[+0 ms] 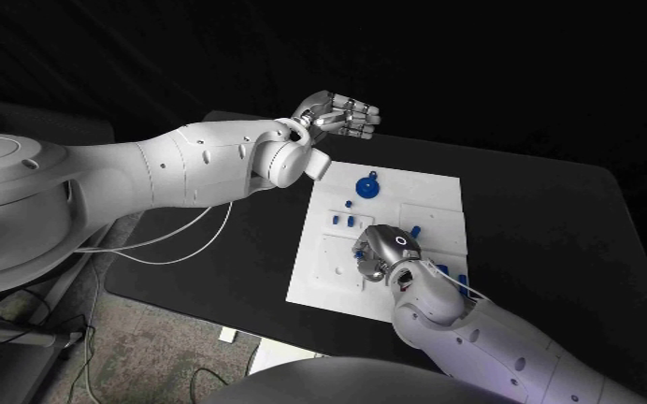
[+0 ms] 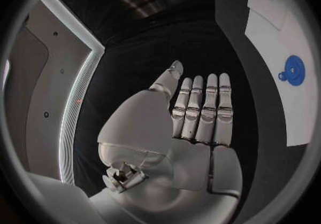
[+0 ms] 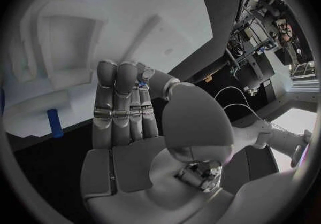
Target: Assemble the parts on the task board
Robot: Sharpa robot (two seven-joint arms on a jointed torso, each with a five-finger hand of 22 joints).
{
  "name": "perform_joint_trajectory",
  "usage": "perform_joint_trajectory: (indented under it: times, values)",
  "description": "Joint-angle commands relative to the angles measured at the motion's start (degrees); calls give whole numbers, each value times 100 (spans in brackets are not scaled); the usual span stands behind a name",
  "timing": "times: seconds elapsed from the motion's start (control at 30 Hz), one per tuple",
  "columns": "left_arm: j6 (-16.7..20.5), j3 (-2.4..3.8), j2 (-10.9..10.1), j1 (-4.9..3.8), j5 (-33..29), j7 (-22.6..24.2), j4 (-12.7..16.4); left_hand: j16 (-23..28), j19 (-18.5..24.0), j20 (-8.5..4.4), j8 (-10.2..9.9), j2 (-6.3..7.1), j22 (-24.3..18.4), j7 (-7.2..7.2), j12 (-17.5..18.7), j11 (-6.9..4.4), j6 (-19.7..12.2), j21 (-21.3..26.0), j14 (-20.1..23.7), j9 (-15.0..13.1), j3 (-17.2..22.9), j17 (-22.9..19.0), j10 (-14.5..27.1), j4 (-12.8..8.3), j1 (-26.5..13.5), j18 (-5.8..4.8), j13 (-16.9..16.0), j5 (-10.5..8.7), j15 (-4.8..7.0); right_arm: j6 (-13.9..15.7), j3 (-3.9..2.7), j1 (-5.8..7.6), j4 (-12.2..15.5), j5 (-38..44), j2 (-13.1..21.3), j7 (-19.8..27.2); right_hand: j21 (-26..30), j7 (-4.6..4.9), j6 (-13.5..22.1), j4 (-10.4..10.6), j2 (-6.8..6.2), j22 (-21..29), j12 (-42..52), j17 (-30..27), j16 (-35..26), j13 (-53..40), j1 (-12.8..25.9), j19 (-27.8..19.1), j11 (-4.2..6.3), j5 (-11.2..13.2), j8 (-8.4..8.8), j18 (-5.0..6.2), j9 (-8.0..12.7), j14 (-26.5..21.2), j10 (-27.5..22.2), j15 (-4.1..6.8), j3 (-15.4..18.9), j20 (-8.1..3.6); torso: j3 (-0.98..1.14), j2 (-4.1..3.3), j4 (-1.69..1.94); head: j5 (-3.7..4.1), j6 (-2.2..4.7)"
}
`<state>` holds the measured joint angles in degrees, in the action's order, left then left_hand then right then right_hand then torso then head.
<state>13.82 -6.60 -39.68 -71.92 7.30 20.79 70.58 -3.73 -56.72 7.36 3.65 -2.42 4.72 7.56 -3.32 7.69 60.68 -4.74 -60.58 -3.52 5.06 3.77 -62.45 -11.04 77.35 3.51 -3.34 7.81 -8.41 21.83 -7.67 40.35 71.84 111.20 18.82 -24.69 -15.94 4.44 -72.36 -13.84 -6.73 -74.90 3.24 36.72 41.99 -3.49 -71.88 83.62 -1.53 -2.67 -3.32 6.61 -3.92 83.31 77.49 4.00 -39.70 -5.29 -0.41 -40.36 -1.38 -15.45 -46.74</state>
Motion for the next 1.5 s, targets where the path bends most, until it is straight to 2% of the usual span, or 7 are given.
perform_joint_trajectory:
  times: [0.03,0.7,1.03,1.5]
  values:
    - [-87,4,13,-7,16,23,17,27,-9,30,0,4,-10,-1,-13,10,10,-25,44,-1,-29,-8,41,9,70,45,6,-36,11,-117,19,-15,-35,31,-20,-5,12,19,-21,-3,54,-111,20,5,-25,-3,9,212,3,-10,-35,91,-9,-25,-8,-11,13,10,0,-1,-1,4,6]
    - [-94,4,11,-8,24,1,20,26,-12,32,1,1,-10,0,-11,14,10,-27,47,-1,-38,-8,51,14,72,48,6,-38,8,-184,98,-12,-107,31,-55,10,12,19,-21,-3,54,-111,20,5,-25,-3,9,212,3,-10,-35,91,-9,-25,-8,-11,13,10,2,-2,3,15,-3]
    - [-96,3,7,-8,26,-3,20,26,-13,34,0,-3,-10,1,-13,14,8,-27,52,-1,-50,-8,51,14,86,53,5,-37,8,-197,110,-10,-85,27,-44,15,12,19,-21,-3,54,-111,20,5,-25,-3,9,212,3,-10,-35,91,-9,-25,-8,-11,13,10,7,-3,2,7,-11]
    - [-104,3,5,-8,31,-16,22,26,-13,34,0,-3,-10,1,-13,14,8,-27,52,-1,-50,-8,51,14,86,53,5,-37,8,-238,117,-10,-85,21,-44,15,55,21,-13,-20,71,-108,21,5,-38,-3,22,214,2,-10,-35,90,-7,-26,-14,-12,30,10,3,-2,3,3,-26]
